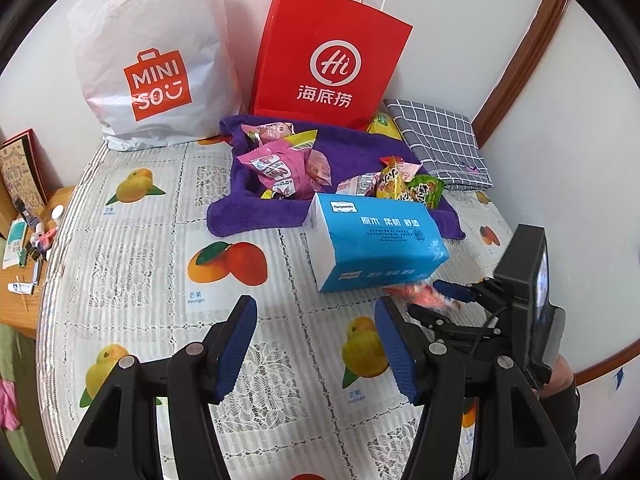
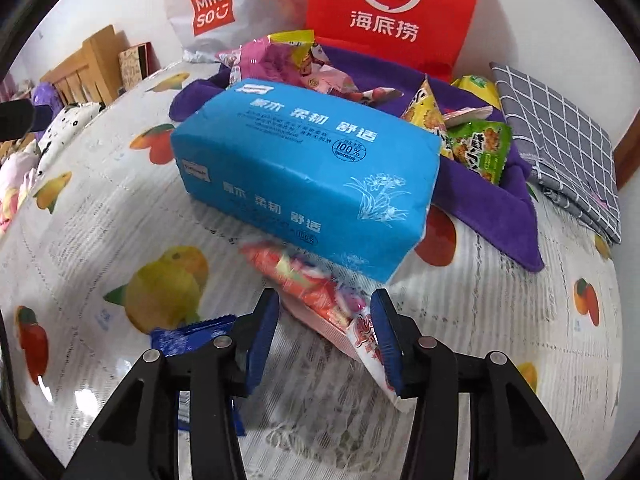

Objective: Organize snacks
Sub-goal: 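Grasp the pink-red ice-cream wrapper with the right gripper, then grasp the blue biscuit packet with the left gripper while the right lifts the wrapper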

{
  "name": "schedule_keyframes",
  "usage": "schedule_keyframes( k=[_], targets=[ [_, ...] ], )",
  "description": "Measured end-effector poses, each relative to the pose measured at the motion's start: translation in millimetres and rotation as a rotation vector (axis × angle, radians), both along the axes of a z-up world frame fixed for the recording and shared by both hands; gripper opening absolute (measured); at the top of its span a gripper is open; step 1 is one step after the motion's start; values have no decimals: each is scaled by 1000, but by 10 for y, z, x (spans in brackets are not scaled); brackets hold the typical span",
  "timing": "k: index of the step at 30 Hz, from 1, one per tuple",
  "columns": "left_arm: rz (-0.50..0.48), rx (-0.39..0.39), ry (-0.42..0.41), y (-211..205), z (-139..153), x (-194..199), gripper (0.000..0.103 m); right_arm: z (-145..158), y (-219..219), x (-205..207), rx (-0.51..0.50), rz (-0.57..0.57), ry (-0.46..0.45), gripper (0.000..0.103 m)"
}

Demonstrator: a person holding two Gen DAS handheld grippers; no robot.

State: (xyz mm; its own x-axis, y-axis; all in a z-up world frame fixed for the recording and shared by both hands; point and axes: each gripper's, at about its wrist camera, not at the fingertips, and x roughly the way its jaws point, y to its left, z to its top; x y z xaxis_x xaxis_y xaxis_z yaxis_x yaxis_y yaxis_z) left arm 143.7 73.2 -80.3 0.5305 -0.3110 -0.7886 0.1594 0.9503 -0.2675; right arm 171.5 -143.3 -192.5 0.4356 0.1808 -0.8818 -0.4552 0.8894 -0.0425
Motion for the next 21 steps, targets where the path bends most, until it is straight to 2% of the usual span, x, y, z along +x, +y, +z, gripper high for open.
schedule_keyframes(
  k=[2, 4, 6, 9, 13, 16, 20, 21],
  targets=[
    [-5, 3, 1, -19, -5, 0, 59, 6, -2, -16, -26, 2, -6, 35],
    [-11, 7, 1, -45, -10, 4, 59, 57, -53, -60, 0, 12, 5, 15],
    [-16, 10, 3, -72, -15, 9, 59, 132, -165, -135, 51, -11, 15, 12],
    [-27, 11, 7, -121, -31, 20, 59, 225, -329, -280, 81, -41, 8, 11],
    [-40, 21, 16, -214, -66, 30, 59, 266, -667, -360, 159, -172, 62, 11],
    [-44, 23, 26, -275, -98, 35, 59, 158, -842, -348, 193, -270, 105, 14],
    [-48, 40, 42, -353, -146, 36, 59, 73, -849, -348, 205, -271, 62, 20],
    [-48, 45, 44, -365, -153, 35, 59, 45, -831, -335, 209, -262, 62, 25]
  ],
)
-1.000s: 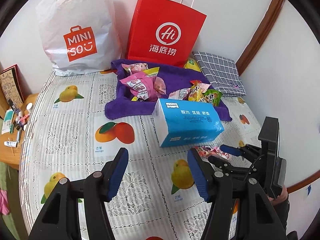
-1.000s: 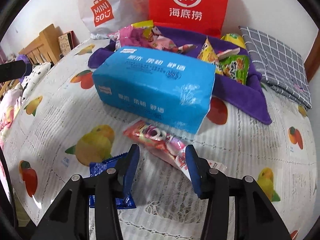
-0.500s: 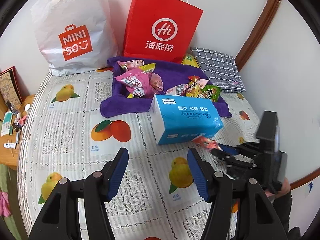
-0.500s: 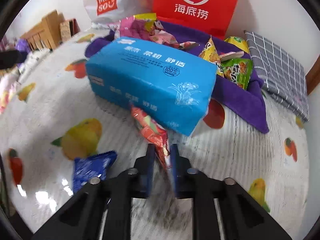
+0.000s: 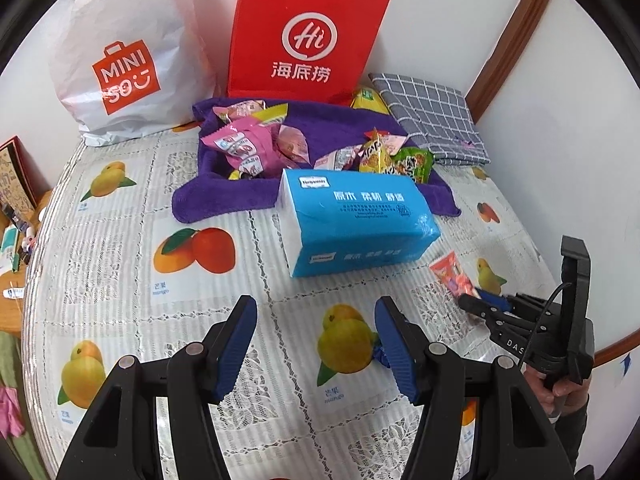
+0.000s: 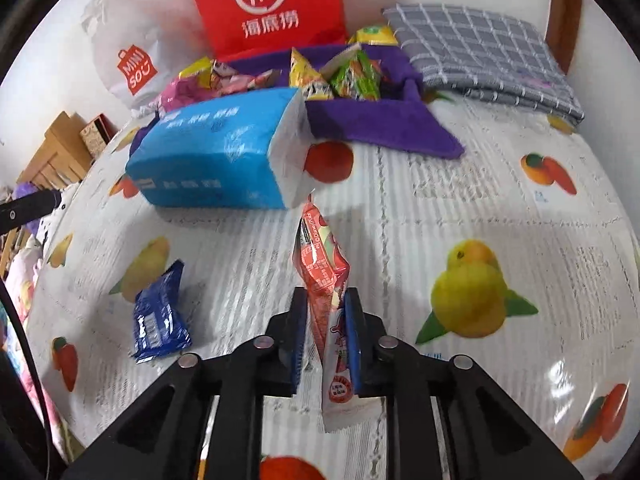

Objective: Organize snacks
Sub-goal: 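Grasp the blue biscuit packet with the left gripper while the right lifts the wrapper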

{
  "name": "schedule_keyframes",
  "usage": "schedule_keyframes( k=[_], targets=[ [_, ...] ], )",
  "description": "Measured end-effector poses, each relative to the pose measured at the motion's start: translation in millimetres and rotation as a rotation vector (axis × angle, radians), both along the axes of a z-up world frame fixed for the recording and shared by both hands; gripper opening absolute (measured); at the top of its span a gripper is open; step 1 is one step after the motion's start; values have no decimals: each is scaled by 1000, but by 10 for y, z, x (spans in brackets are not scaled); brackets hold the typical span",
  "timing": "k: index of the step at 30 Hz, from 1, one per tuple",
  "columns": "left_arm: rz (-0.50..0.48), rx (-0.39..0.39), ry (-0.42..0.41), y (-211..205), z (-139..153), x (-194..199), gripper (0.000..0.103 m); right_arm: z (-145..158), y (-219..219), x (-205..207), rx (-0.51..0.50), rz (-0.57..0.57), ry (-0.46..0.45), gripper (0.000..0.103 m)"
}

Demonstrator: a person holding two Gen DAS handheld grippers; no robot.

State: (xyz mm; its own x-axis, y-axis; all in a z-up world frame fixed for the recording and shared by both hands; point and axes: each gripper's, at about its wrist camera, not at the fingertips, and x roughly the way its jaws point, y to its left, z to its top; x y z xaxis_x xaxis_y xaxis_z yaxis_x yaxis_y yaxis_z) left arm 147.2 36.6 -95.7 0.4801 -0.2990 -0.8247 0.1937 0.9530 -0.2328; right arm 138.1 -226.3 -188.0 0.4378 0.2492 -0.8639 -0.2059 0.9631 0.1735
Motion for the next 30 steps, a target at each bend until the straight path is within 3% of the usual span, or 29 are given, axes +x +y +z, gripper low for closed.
schedule_keyframes(
  k=[6, 18, 21, 23, 30],
  targets=[
    [-6, 11, 30, -137, -97, -10, 59, -75, 12, 40, -28, 7, -53, 17],
    [-56, -9, 155, -590, -582, -114, 59, -12, -533, -106, -134, -84, -222, 18],
    [-64, -29, 193, -673, -720, -195, 59, -11, -604, -113, -87, -74, -217, 18],
    [-49, -34, 173, -713, -738, -245, 62, -2, -635, -124, -50, -58, -222, 18],
    [-65, -89, 183, -991, -754, -228, 62, -135, -577, -32, -35, -25, -136, 18]
  ],
)
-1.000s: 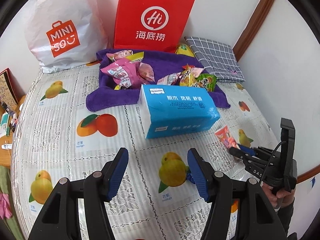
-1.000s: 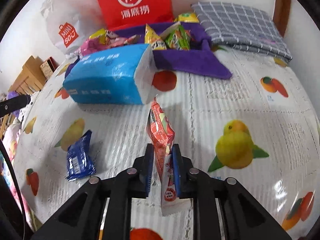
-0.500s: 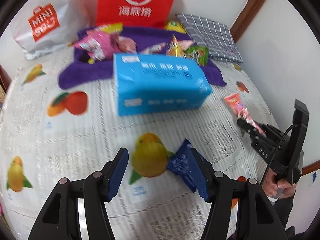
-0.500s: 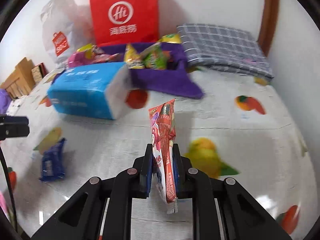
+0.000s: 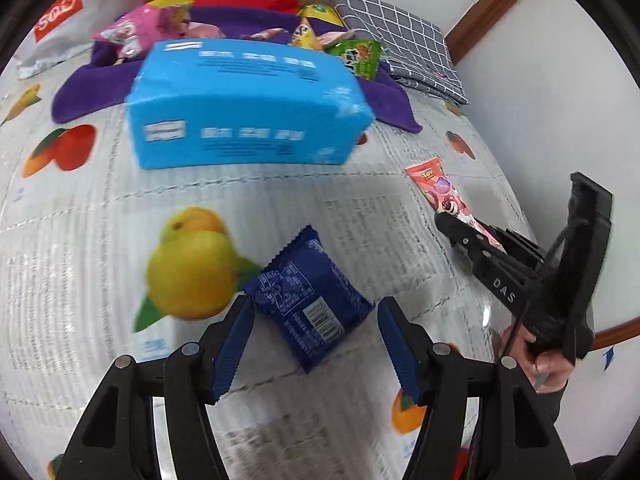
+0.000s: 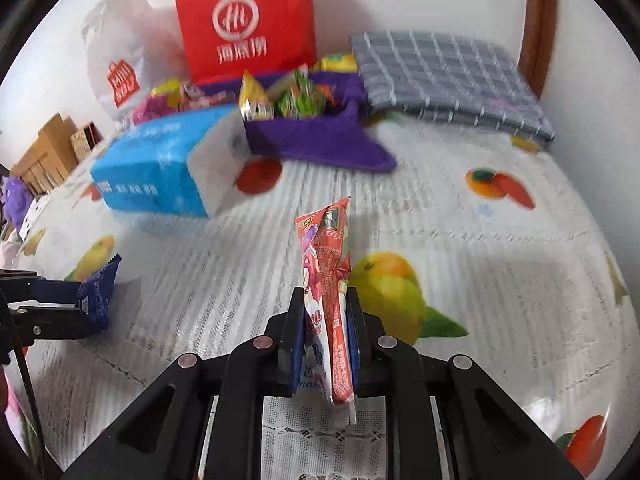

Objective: Organize snacks
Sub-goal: 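Grasp the blue biscuit packet with the left gripper while the right lifts the wrapper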

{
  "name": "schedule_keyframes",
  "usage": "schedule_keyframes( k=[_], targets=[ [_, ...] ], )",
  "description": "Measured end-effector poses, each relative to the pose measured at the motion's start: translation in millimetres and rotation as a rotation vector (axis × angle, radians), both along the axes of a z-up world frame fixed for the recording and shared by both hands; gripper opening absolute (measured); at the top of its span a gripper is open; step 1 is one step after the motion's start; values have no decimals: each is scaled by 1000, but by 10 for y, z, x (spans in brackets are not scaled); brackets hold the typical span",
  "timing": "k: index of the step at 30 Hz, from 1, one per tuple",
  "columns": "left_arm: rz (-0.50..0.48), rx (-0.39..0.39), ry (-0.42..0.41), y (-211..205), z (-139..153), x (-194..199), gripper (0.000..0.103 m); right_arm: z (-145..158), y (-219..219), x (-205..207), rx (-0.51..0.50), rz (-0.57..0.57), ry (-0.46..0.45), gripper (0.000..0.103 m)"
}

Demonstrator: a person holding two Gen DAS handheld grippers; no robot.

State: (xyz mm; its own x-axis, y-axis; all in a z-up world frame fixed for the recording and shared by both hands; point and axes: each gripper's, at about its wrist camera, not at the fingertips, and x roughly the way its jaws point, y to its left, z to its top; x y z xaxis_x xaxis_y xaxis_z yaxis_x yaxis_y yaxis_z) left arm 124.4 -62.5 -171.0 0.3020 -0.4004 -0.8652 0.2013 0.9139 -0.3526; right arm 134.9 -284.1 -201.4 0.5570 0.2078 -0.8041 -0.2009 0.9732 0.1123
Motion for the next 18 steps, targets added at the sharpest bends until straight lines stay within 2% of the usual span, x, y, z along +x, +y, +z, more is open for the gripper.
schedule_keyframes(
  k=[7, 9, 12, 18],
  targets=[
    [16, 26, -27, -228, -17, 150, 59, -24, -103, 10, 86, -6, 20, 18],
    [15, 81, -55, -312, -23, 172, 48, -24, -101, 9, 86, -5, 20, 19],
    [-3, 158, -106, -394, -26, 141, 45, -22, -92, 12, 84, -5, 20, 19],
    [3, 212, -144, -237, -14, 30, 45, -25, -107, 15, 101, -8, 23, 19]
  ],
)
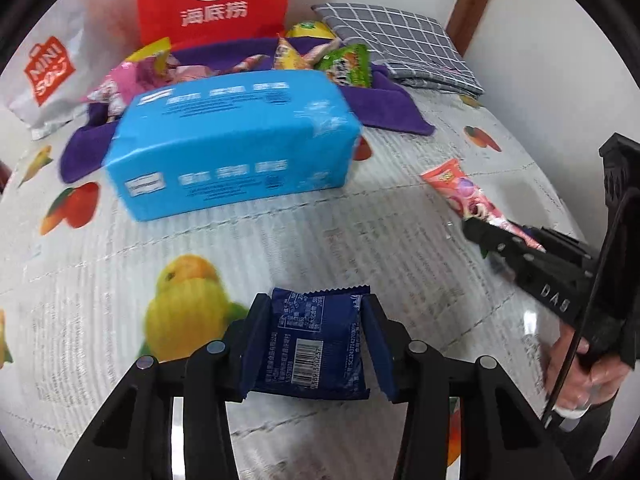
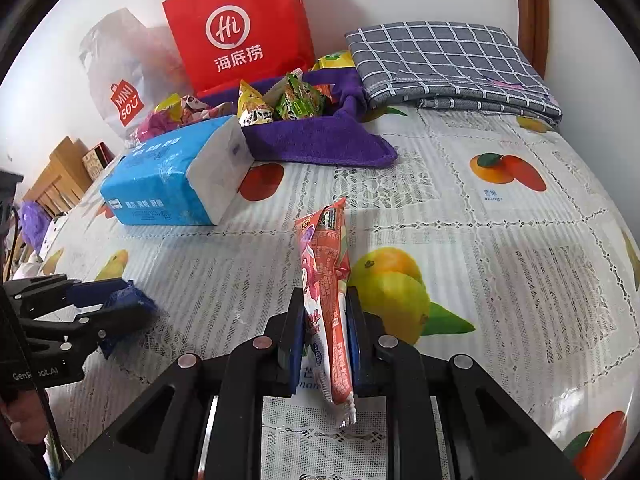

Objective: Organize snacks
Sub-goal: 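Grasp the blue biscuit packet with the left gripper while the right lifts the wrapper, then carry the blue packet and pink-red wrapper over the purple towel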

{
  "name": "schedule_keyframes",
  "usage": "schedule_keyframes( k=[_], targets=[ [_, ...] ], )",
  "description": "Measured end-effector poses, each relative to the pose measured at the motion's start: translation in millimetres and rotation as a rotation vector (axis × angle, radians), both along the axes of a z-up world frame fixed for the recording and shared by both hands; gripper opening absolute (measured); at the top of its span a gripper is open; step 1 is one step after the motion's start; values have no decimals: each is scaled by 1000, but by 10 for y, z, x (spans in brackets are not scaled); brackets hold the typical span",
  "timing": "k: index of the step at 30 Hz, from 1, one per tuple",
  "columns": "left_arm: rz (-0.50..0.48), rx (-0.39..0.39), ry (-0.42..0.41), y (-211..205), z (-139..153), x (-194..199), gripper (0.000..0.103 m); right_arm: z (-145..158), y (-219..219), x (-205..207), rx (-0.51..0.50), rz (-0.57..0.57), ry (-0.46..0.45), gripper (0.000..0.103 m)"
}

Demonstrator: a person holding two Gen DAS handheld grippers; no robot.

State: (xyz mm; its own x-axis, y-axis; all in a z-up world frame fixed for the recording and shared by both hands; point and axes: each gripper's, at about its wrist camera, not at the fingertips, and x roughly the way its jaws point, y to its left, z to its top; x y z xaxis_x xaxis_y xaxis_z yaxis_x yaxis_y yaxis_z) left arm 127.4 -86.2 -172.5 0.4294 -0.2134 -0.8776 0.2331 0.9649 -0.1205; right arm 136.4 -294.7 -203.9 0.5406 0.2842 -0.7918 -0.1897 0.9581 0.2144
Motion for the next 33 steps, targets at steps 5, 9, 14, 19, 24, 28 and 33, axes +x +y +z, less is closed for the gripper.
schedule_keyframes(
  k=[5, 9, 14, 19, 24, 28, 33],
  targets=[
    [38, 80, -49, 221, -37, -77, 52, 2, 18, -2, -19, 3, -3, 19],
    [63, 97, -75, 341, -57, -117, 62, 6, 43, -1, -38, 10, -6, 21],
    [70, 94, -114, 431, -67, -207, 54, 9, 43, -3, -39, 11, -6, 21],
    [61, 92, -142, 484, -43, -275, 43, 9, 31, 1, -27, 9, -5, 21],
    [76, 63, -140, 606, -21, -326, 42, 15, 80, -4, -68, 12, -11, 20],
    [80, 11, -124, 706, 10, -361, 41, 21, 126, -18, -109, 14, -18, 20],
    [94, -53, -105, 849, 45, -375, 41, 50, 193, -61, -150, -28, -15, 18]
  ],
)
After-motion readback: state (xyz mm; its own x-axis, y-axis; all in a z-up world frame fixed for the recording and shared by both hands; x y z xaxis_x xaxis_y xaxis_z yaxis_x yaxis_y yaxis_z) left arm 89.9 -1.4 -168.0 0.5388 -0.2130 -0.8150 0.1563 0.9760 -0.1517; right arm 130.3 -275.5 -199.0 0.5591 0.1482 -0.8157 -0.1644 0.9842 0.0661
